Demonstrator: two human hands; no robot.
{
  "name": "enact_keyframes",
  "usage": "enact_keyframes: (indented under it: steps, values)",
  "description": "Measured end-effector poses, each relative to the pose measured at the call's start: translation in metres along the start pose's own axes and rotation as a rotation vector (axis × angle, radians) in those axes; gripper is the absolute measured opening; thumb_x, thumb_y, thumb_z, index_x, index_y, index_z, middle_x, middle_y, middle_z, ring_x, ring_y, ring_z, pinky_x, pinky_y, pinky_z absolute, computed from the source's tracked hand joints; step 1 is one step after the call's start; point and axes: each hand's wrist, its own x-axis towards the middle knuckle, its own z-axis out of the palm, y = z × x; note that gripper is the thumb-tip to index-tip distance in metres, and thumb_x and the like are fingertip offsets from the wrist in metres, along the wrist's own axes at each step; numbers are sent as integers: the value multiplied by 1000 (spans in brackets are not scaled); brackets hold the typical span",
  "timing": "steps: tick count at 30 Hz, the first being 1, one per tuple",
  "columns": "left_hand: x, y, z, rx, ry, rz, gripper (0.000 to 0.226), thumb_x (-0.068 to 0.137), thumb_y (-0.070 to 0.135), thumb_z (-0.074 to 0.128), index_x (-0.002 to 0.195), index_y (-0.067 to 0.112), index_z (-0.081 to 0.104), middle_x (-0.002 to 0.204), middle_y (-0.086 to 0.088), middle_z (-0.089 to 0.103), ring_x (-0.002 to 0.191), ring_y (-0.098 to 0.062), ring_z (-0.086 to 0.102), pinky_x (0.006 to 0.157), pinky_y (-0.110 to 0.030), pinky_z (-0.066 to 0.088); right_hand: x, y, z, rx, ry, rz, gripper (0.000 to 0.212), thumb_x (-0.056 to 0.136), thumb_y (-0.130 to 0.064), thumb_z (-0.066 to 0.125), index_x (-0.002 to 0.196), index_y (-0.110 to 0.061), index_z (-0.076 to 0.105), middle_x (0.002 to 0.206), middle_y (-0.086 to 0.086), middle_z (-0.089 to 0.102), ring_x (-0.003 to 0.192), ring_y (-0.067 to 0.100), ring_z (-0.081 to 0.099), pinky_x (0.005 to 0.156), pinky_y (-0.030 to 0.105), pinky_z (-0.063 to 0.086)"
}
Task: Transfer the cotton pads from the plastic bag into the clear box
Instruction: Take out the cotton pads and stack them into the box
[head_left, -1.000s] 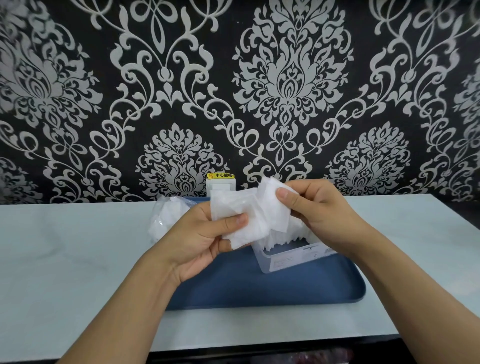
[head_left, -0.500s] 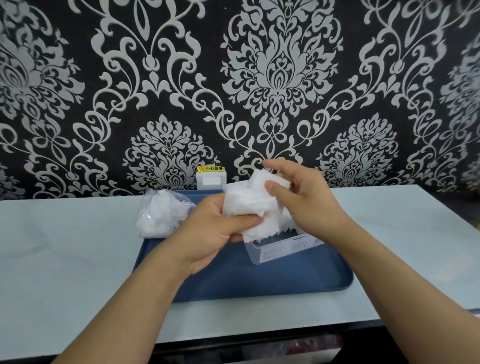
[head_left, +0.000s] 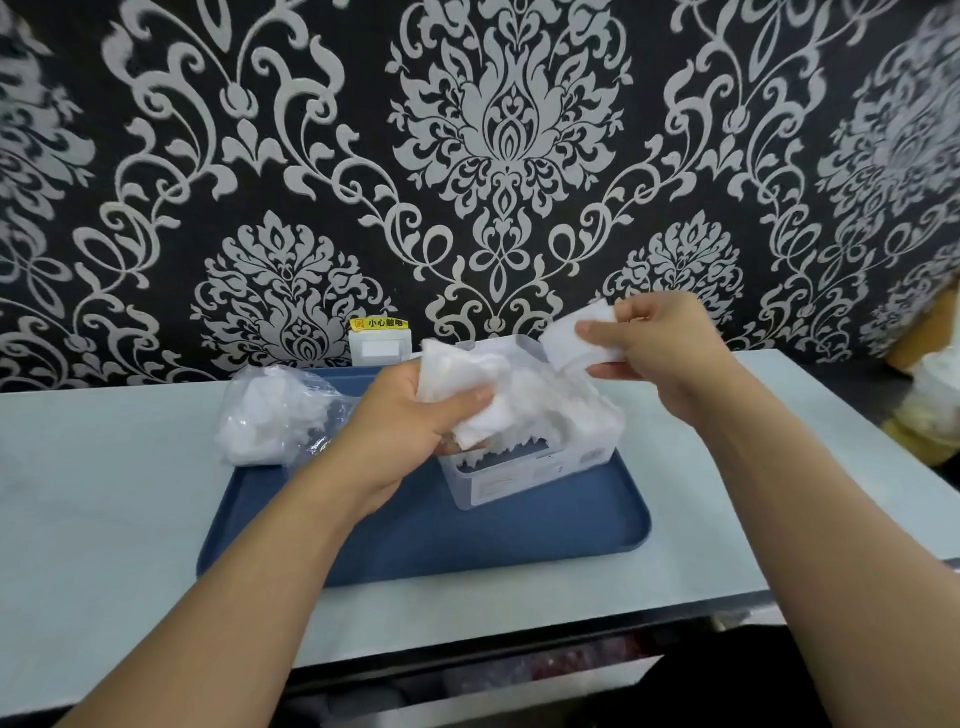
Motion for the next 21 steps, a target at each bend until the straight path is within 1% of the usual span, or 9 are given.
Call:
enact_keyframes:
  steps: [4, 6, 8, 10, 12, 14, 15, 18, 21]
  values:
    - [0, -3, 8, -92, 40, -34, 23, 93, 13, 69, 115, 8, 68, 107, -6, 79, 88, -19, 76, 68, -33, 64, -5, 10, 27, -590, -118, -28, 30, 71, -20, 88, 77, -3, 64, 67, 5, 65, 52, 13, 58, 46, 22, 45]
    - [0, -7, 9, -68, 47, -38, 22, 94, 16, 69, 116, 11, 69, 106, -5, 79, 95, -26, 75, 80, -42, 64, -8, 15, 43, -799, -141, -116, 27, 66, -22, 86, 69, -8, 62, 61, 0, 64, 59, 17, 62, 58, 26, 54]
    - [0, -10, 9, 1, 52, -31, 21, 93, 19, 70, 114, 16, 71, 106, -2, 79, 104, -29, 73, 92, -50, 59, -9, 14, 49, -890, -217, -99, 41, 64, -23, 90, 60, -22, 49, 52, -12, 55, 64, 17, 62, 71, 34, 59]
    - [0, -12, 7, 61, 56, -12, 18, 93, 21, 71, 110, 21, 73, 105, 3, 79, 105, -24, 73, 97, -49, 56, -8, 11, 45, -943, -295, -61, 41, 62, -26, 94, 59, -19, 54, 46, -20, 43, 61, 12, 60, 77, 40, 60]
    - [1, -13, 6, 103, 62, 1, 17, 92, 22, 72, 109, 23, 73, 104, 6, 79, 102, -19, 74, 97, -47, 57, -9, 9, 45, -1039, -311, -47, 37, 62, -31, 94, 83, -11, 70, 54, -21, 45, 62, 12, 56, 79, 41, 59]
    - [3, -14, 5, 148, 55, 12, 18, 92, 23, 73, 109, 25, 73, 105, 7, 79, 101, -15, 74, 96, -45, 57, -10, 10, 51, -1146, -245, -52, 66, 67, -26, 91, 125, -13, 63, 67, -10, 48, 71, 20, 56, 71, 34, 55]
    - [4, -14, 5, 179, 45, 22, 17, 91, 23, 74, 108, 26, 73, 104, 8, 79, 101, -14, 74, 96, -44, 58, -10, 10, 54, -1197, -183, -78, 70, 71, -19, 86, 135, -15, 56, 71, -6, 45, 75, 23, 54, 66, 32, 50]
    - [4, -16, 5, 270, 20, 68, 14, 91, 23, 74, 100, 33, 72, 101, 14, 79, 95, -5, 74, 90, -34, 59, -12, 12, 58, -1264, -72, -118, 64, 79, -6, 70, 138, -16, 50, 81, -1, 43, 78, 25, 51, 63, 31, 43]
    - [3, -17, 6, 272, 25, 80, 15, 91, 22, 74, 99, 34, 72, 100, 14, 79, 94, -3, 73, 87, -30, 60, -11, 16, 54, -1183, -72, -134, 55, 74, -15, 80, 125, -18, 60, 72, -4, 45, 72, 22, 53, 54, 26, 39]
